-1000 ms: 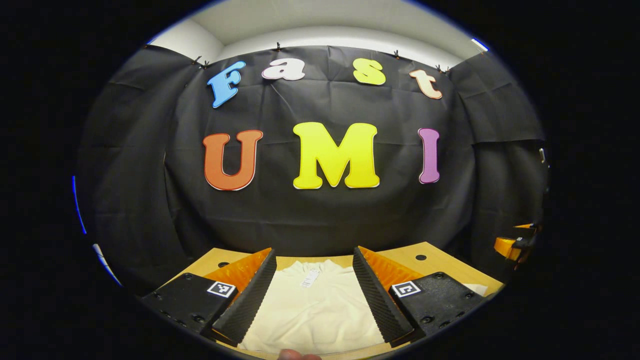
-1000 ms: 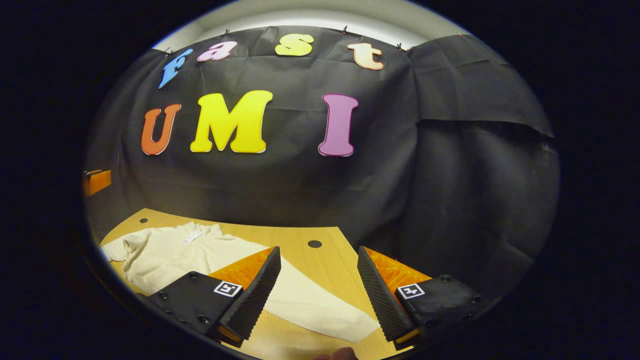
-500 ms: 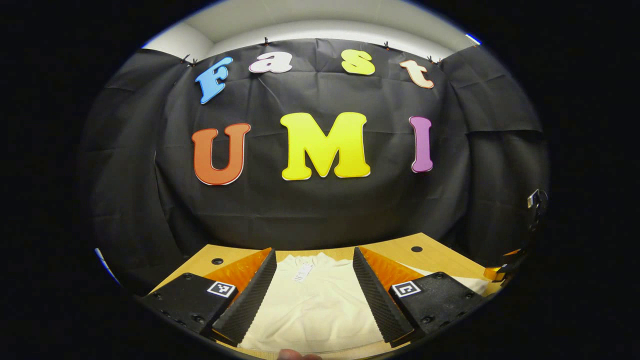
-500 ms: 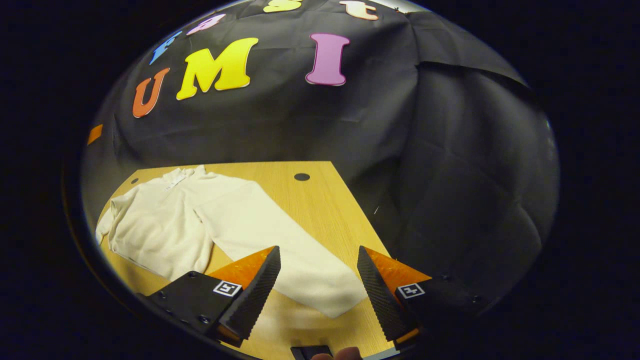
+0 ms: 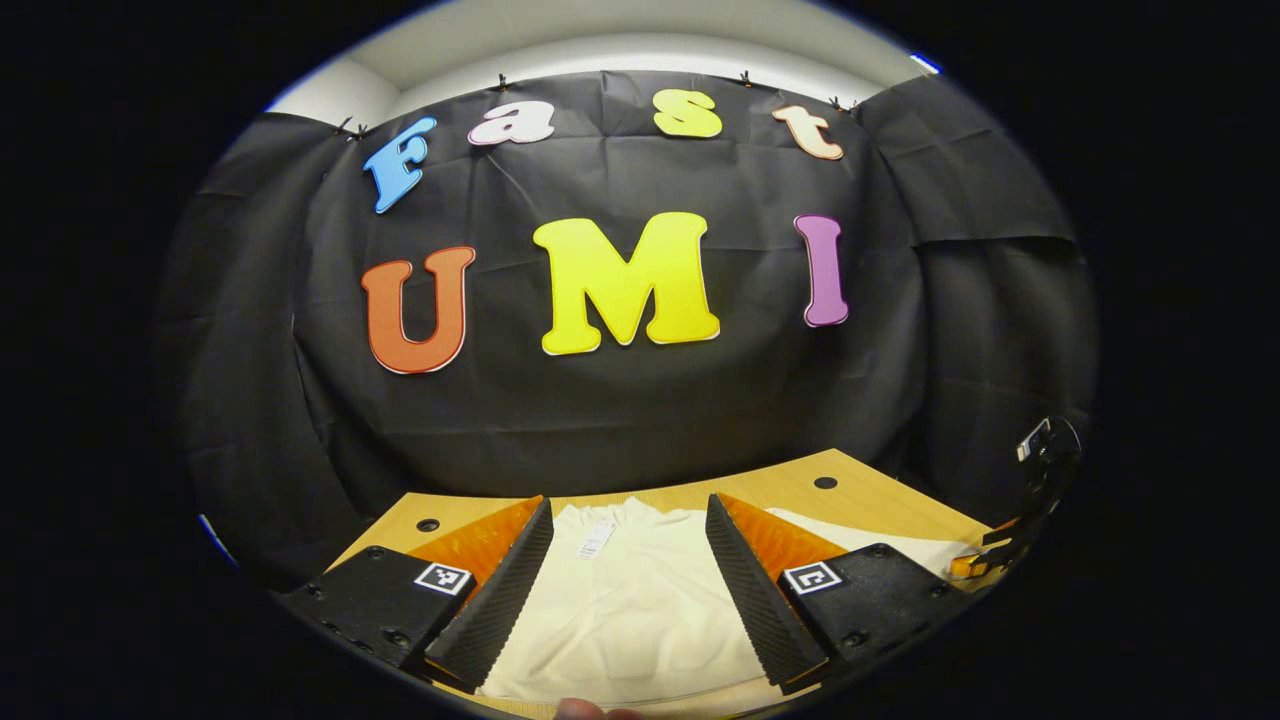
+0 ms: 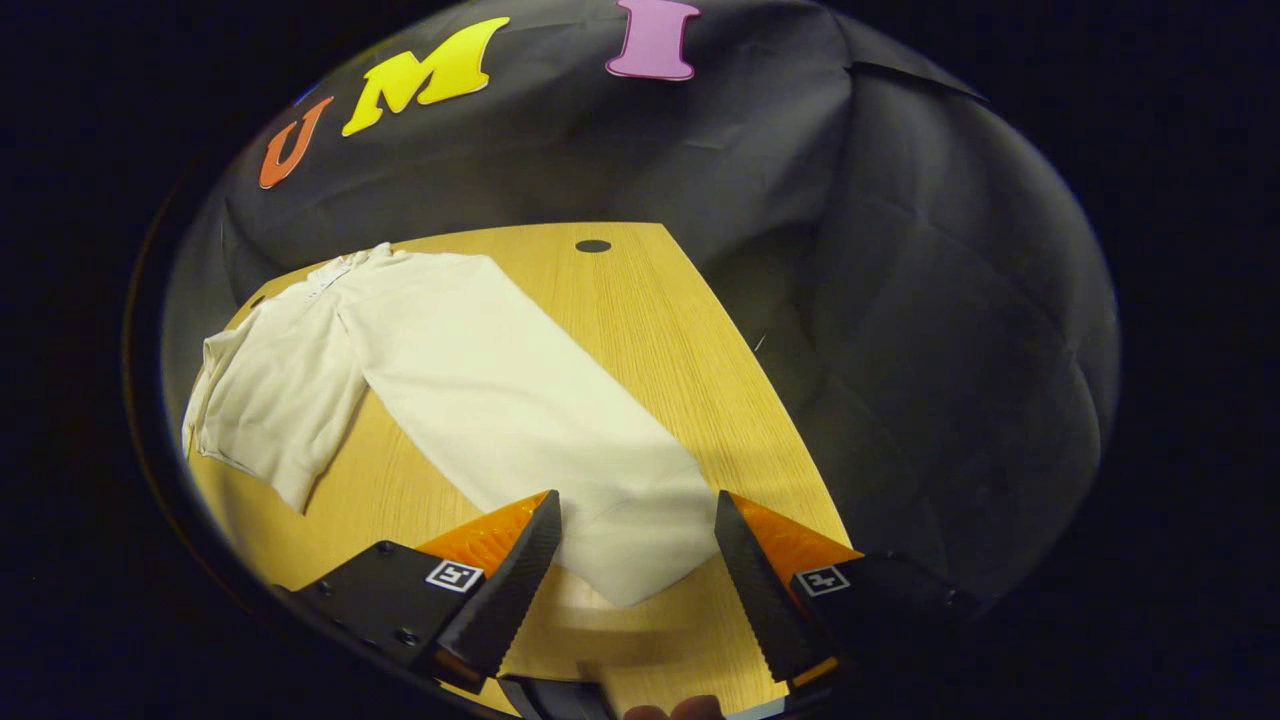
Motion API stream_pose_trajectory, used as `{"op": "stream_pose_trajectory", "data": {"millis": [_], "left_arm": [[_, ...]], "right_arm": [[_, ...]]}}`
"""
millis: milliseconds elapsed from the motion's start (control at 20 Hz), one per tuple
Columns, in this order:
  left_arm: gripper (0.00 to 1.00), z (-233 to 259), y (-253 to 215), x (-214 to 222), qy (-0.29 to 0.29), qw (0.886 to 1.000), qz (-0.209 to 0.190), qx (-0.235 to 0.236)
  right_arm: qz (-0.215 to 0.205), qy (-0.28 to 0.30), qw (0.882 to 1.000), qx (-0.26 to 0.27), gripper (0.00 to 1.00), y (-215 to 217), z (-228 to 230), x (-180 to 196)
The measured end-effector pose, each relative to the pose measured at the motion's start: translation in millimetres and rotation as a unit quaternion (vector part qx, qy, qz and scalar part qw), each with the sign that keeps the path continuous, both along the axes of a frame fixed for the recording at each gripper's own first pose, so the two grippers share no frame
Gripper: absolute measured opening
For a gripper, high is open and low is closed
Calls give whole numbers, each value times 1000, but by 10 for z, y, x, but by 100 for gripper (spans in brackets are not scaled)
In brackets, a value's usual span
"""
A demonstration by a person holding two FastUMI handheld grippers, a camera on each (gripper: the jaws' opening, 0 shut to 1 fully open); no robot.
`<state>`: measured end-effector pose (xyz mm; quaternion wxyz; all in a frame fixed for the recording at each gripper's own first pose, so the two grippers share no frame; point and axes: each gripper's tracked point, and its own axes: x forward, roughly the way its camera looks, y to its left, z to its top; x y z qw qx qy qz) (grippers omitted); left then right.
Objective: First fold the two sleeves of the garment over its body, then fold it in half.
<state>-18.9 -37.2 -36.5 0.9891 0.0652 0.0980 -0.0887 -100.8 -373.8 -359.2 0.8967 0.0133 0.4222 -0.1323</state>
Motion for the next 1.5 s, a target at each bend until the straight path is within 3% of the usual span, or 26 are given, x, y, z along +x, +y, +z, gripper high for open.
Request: {"op": "stream_pose_trajectory", "data": {"millis": [350, 500, 600, 650, 700, 750, 950, 1200, 1350, 1400, 1450, 1500], "left_arm": [[98, -26, -15, 2, 0, 1000, -1, 3], [97, -27, -32, 4, 4, 1000, -5, -1], [97, -14, -31, 4, 1, 1000, -8, 1], [97, -16, -28, 12, 0, 1000, -8, 4], [98, -14, -22, 11, -2, 1000, -8, 6], [97, -11, -16, 15, -3, 1000, -7, 7], [97, -23, 31, 3, -2, 1000, 6, 3], [97, -6, 51, -3, -5, 1000, 10, -1], [97, -16, 61, -3, -6, 1000, 12, -3], [97, -13, 73, -9, -5, 1000, 14, -4], [97, -13, 72, -17, -5, 1000, 15, -7], [97, -4, 77, -12, -7, 1000, 17, -9]], "right_arm": [[-27, 13, 999, 43, 96, -3, -152, -22], [-18, 21, 998, 48, 95, 45, -151, -5], [-19, 21, 998, 56, 78, 116, -145, 41], [-22, 20, 998, 63, 63, 142, -146, 45], [-26, 22, 997, 70, 53, 170, -151, 44], [-31, 20, 997, 75, 31, 167, -157, 40], [-28, 33, 994, 104, 30, 251, -154, 19], [-24, 37, 994, 98, 30, 292, -93, 23], [-23, 11, 996, 89, 30, 307, 147, 165], [-31, -5, 994, 106, 30, 287, 492, 135], [-34, -8, 993, 113, 2, 397, 291, 127], [-34, -5, 993, 116, 2, 429, 235, 149]]}}
